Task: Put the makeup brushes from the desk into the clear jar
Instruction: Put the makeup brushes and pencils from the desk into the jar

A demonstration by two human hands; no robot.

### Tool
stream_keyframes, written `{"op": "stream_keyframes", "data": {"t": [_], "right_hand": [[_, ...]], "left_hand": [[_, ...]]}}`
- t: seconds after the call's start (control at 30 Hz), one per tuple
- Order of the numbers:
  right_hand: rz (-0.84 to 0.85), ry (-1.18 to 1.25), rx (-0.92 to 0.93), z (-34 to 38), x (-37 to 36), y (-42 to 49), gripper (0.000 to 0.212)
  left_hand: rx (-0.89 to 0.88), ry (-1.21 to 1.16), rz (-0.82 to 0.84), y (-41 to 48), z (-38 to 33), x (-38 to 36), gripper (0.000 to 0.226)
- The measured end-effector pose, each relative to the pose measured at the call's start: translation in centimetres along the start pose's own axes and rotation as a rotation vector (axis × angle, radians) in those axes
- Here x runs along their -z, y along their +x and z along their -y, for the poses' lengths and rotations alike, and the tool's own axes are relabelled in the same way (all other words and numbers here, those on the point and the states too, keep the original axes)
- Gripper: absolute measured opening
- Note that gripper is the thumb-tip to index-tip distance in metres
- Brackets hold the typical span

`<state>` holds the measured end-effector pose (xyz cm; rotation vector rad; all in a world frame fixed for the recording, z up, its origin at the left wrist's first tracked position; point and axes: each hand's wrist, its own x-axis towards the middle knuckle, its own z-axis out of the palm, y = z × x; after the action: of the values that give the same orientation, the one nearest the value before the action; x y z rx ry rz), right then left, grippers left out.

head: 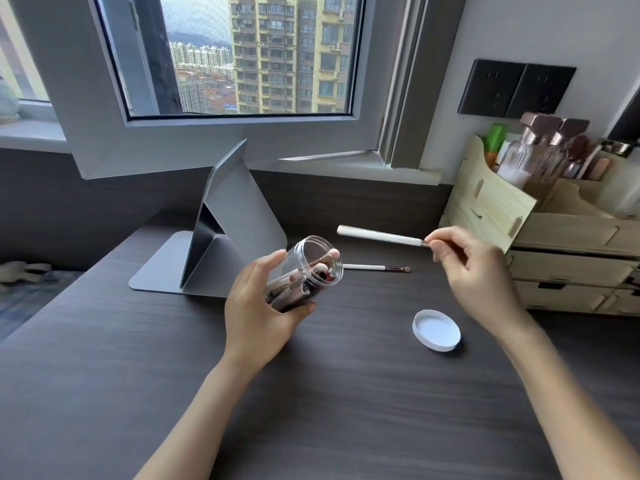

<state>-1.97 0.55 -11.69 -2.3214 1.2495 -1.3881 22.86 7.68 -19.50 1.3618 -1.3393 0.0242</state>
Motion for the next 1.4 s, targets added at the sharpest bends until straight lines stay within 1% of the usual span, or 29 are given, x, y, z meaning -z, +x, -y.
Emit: {"op": "stream_keyframes", "data": {"t": [0.1,0.17,0.23,0.3,0.33,0.47,0.5,0.57,0.6,0.63,0.67,0.7,0.73,0.77,0.83,0.87,0.9,0.93,1.0,1.07,1.13,1.17,1.23,1.3,1.33,1.4], "right_hand": [[0.059,-0.098,0.169,2.8,1.2,-0.5,0.017],[0.07,-0.153,0.26,4.1,0.3,-0.4,0.016],[0.074,-0.157,0.318,4.8,-1.4,-0.4,0.012],[0.092,-0.111,0.295,5.3,-3.1,-0.4,0.01],[0.089,-0.093,0.28,5.4,-3.9,-0.4,0.014],[0.02,-0.163,0.268,5.3,-5.8,-0.1,0.024],[0.038,-0.112,0.257,5.2,-5.7,0.1,0.023],[0.096,0.148,0.155,4.8,-4.9,0.5,0.018],[0.085,0.254,0.073,4.1,-4.5,0.8,0.018],[0.045,0.278,-0.006,3.0,-4.3,1.2,0.019],[0.0,0.209,-0.069,1.3,-4.4,1.7,0.022],[-0.015,0.084,-0.122,-0.9,-4.8,2.2,0.024],[0.018,-0.072,-0.166,-3.0,-5.3,2.6,0.025],[0.096,-0.224,-0.199,-5.0,-6.0,2.9,0.026],[0.334,-0.474,-0.253,-7.9,-7.4,3.0,0.033],[0.44,-0.569,-0.269,-8.8,-8.0,3.0,0.035],[0.505,-0.644,-0.262,-9.3,-8.5,3.0,0.035],[0.537,-0.702,-0.238,-9.5,-8.8,2.9,0.033],[0.536,-0.757,-0.185,-9.7,-9.2,2.9,0.029],[0.495,-0.721,-0.163,-9.9,-9.5,2.7,0.024],[0.432,-0.602,-0.182,-9.5,-9.1,2.3,0.02],[0.357,-0.494,-0.21,-9.1,-8.6,2.1,0.018],[0.154,-0.23,-0.247,-7.5,-6.9,1.6,0.014],[0.022,-0.024,-0.209,-5.2,-4.2,1.2,0.014],[-0.003,0.047,-0.178,-4.0,-2.8,0.9,0.015],[0.017,0.143,-0.117,-1.4,0.0,0.4,0.016]], "left_hand": [[-0.031,-0.025,0.034,-0.3,-0.3,0.0,0.078],[-0.06,-0.025,0.062,-0.4,-0.6,-0.1,0.077],[-0.074,-0.017,0.09,-0.5,-0.7,-0.2,0.077],[-0.077,-0.016,0.111,-0.6,-0.8,-0.2,0.077],[-0.078,-0.017,0.118,-0.6,-0.9,-0.2,0.077],[-0.064,-0.028,0.113,-0.6,-0.8,-0.1,0.078],[-0.059,-0.03,0.107,-0.6,-0.8,-0.1,0.078],[-0.038,-0.044,0.095,-0.5,-0.7,-0.1,0.076],[-0.022,-0.053,0.086,-0.5,-0.7,0.0,0.076],[-0.008,-0.059,0.076,-0.5,-0.7,0.0,0.076],[0.005,-0.063,0.066,-0.4,-0.7,0.0,0.076],[0.017,-0.067,0.058,-0.4,-0.6,0.0,0.076],[0.028,-0.072,0.053,-0.3,-0.6,0.0,0.076],[0.034,-0.077,0.05,-0.3,-0.6,0.0,0.076],[0.033,-0.078,0.052,-0.2,-0.6,0.0,0.077],[0.036,-0.076,0.056,-0.2,-0.6,0.0,0.079],[0.04,-0.073,0.06,-0.2,-0.6,0.0,0.079],[0.041,-0.068,0.063,-0.3,-0.6,0.0,0.079],[0.045,-0.066,0.058,-0.3,-0.6,0.1,0.077],[0.054,-0.07,0.048,-0.2,-0.6,0.1,0.077],[0.052,-0.066,0.041,-0.2,-0.4,0.2,0.077],[0.054,-0.067,0.041,-0.2,-0.4,0.2,0.077],[0.061,-0.073,0.037,-0.2,-0.4,0.2,0.076],[0.07,-0.078,0.029,-0.2,-0.4,0.2,0.075],[0.07,-0.08,0.025,-0.2,-0.4,0.2,0.075],[0.063,-0.082,0.025,-0.3,-0.4,0.1,0.075]]}}
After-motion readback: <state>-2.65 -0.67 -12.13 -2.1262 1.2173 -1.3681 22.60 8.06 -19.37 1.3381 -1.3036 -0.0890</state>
